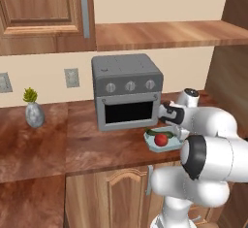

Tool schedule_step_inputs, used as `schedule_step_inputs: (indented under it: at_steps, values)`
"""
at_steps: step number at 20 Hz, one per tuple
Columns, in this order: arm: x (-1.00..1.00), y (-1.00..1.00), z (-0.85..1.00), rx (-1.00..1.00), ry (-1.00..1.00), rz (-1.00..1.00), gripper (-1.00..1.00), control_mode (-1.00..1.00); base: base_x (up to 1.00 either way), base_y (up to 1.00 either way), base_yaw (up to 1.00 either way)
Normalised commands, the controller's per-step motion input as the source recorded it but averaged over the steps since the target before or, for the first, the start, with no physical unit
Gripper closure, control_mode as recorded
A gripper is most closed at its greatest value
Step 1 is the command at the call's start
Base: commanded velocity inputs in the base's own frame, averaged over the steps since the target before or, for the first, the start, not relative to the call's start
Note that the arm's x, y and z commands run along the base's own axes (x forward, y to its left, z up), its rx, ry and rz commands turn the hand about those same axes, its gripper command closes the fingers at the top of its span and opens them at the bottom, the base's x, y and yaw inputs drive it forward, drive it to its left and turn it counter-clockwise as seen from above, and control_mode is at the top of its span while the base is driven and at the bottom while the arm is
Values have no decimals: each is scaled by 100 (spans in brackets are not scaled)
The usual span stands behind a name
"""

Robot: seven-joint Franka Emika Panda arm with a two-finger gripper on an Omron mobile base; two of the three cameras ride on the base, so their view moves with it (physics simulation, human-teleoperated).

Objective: Take the onion and squash out of the freezer and place them in the tupperware container on the counter. Then put the tupperware containing the vegetables back in the freezer.

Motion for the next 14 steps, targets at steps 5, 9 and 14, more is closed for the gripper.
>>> schedule_step_inputs:
  at_steps: [5, 9, 14]
  values:
    - [0, -18, 46, 0, -8, 3, -100, -100, 0, 0, 0]
    - [0, -59, 0, 0, 0, 38, -100, -100, 0, 0, 0]
    - [0, -50, 0, -3, 0, 60, -100, -100, 0, 0, 0]
